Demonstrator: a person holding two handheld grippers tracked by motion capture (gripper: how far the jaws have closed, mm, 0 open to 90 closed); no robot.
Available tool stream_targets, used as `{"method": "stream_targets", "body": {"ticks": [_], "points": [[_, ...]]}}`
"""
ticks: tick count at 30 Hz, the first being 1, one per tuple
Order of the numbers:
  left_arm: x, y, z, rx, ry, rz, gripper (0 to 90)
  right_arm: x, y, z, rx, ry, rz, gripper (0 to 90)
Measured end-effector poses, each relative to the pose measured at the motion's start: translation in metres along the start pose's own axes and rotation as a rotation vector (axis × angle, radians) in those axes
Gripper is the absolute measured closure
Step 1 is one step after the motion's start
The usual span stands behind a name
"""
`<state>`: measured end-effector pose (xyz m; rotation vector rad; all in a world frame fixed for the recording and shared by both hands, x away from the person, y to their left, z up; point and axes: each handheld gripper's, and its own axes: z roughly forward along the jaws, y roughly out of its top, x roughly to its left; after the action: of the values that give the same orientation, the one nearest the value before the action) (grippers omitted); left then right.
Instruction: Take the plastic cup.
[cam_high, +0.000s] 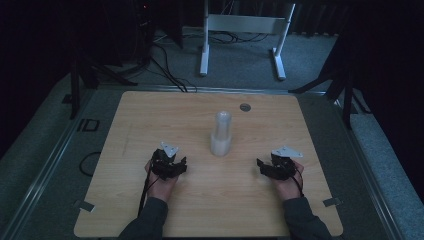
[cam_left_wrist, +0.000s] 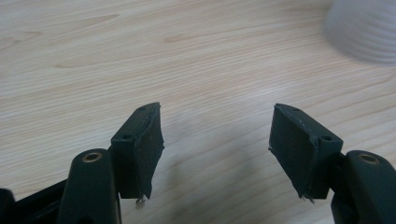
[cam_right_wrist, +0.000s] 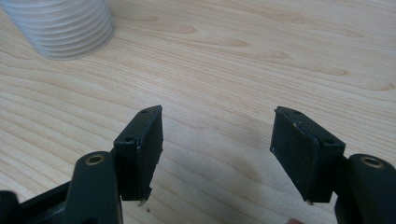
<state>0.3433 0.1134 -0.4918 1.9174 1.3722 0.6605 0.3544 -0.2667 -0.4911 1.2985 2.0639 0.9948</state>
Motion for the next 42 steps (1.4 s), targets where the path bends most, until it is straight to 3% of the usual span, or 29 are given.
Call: {"method": "stream_targets", "body": {"ticks": [16,28,42], "points": [[-0.01,0.015,-0.007,-0.054,-0.12,0.025,31.6,0.007,0.008,-0.008,-0.026,0.021,-0.03,34.0],[-0.014,0.029,-0.006,-0.08,-0.18,0.05,31.6,0.011,0.022,-0.015,-0.071,0.039,-0.051,36.3],[-0.027,0.041,0.001,-0.093,-0.205,0.107,31.3,0.023,0.049,-0.016,-0.101,0.071,-0.107,36.4]]}}
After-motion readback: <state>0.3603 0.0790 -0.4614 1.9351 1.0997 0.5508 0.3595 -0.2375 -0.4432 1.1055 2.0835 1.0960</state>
